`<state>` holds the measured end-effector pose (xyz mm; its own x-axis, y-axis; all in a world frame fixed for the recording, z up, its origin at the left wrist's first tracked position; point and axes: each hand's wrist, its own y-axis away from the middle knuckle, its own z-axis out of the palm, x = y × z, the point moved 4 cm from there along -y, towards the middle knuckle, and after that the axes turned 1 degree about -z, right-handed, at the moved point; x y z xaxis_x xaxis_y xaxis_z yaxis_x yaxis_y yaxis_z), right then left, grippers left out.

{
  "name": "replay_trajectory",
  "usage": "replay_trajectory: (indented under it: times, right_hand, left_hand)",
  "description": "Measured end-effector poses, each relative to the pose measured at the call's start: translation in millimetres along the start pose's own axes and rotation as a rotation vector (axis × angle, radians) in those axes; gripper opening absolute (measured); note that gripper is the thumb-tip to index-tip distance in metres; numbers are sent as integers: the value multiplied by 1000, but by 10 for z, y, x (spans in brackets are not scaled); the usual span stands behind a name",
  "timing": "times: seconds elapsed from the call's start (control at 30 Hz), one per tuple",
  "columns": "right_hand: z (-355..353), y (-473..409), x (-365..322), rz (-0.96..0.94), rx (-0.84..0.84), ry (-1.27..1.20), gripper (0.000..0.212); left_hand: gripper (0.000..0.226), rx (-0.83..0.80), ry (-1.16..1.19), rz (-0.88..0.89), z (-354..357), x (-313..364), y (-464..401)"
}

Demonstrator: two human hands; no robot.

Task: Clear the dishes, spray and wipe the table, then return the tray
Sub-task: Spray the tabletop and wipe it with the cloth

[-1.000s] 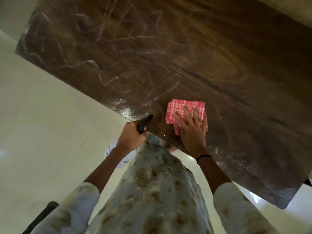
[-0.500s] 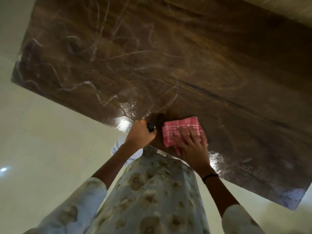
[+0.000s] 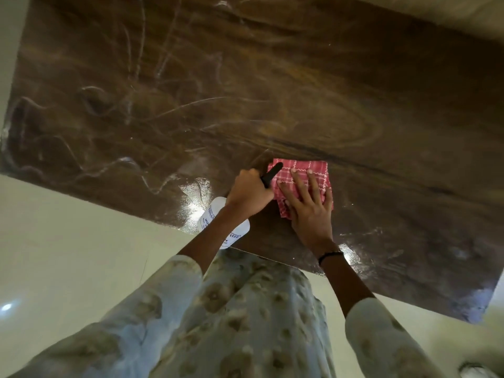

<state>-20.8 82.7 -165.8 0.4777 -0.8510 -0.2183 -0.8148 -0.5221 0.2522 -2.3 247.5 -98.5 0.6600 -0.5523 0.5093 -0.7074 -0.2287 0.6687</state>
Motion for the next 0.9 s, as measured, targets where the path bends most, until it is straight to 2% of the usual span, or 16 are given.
replay_trajectory:
  times: [0.1, 0.33, 0.4, 0.5, 0.63, 0.73, 0.77, 0.9]
  right_hand:
    - [31, 12, 3, -9, 8, 11, 73]
    - [-1, -1, 184, -54, 5, 33, 68]
    - [-44, -35, 337, -15, 14, 39, 62]
    - [-154, -247, 513, 106, 37, -9, 55]
    - [-258, -806, 413, 232, 91, -85, 52]
    - [-225, -1053, 94, 164, 85, -73, 54]
    - [-185, -1030, -32, 112, 83, -46, 55]
    - [-22, -486, -288, -157, 38, 33, 65]
  left_hand:
    - [19, -2, 11, -22, -44, 51, -45]
    - [23, -33, -16, 7, -136, 210, -166]
    - [26, -25, -15, -16, -181, 209, -226]
    - [20, -11, -10, -10, -244, 188, -312]
    - [25, -11, 7, -20, -323, 144, -400]
    - [14, 1, 3, -1, -378, 177, -454]
    - [17, 5, 3, 1, -394, 190, -469]
    - [18, -7, 28, 1, -445, 242, -531]
